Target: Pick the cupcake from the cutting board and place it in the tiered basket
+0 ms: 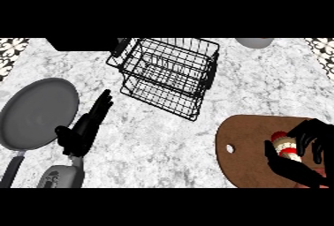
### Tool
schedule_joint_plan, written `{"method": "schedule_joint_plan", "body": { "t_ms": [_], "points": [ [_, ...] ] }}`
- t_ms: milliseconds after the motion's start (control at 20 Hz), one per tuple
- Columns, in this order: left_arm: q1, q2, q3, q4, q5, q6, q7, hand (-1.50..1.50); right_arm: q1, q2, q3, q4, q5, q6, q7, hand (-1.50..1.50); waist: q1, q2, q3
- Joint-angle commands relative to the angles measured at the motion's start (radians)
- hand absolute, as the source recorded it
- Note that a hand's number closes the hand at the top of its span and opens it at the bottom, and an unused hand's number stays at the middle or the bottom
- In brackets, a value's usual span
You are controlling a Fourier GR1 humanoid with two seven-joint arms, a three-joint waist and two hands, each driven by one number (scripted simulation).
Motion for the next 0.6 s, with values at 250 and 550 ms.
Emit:
{"method": "schedule_joint_plan", "body": {
  "t_ms": [250, 550],
  "points": [
    [0.032, -0.019, -0.019, -0.022, -0.023, 0.008, -0.024, 0.00, -0.438, 0.055, 0.037, -0.148, -0.023, 0.244, 0.368, 1.50, 0.019, 0.003, -0.001],
    [0.064, 0.009, -0.010, -0.021, -0.013, -0.033, -0.053, 0.00, -0.819, 0.125, -0.069, 0.159, -0.070, 0.241, 0.429, 1.50, 0.030, 0.004, -0.001]
  ]
}}
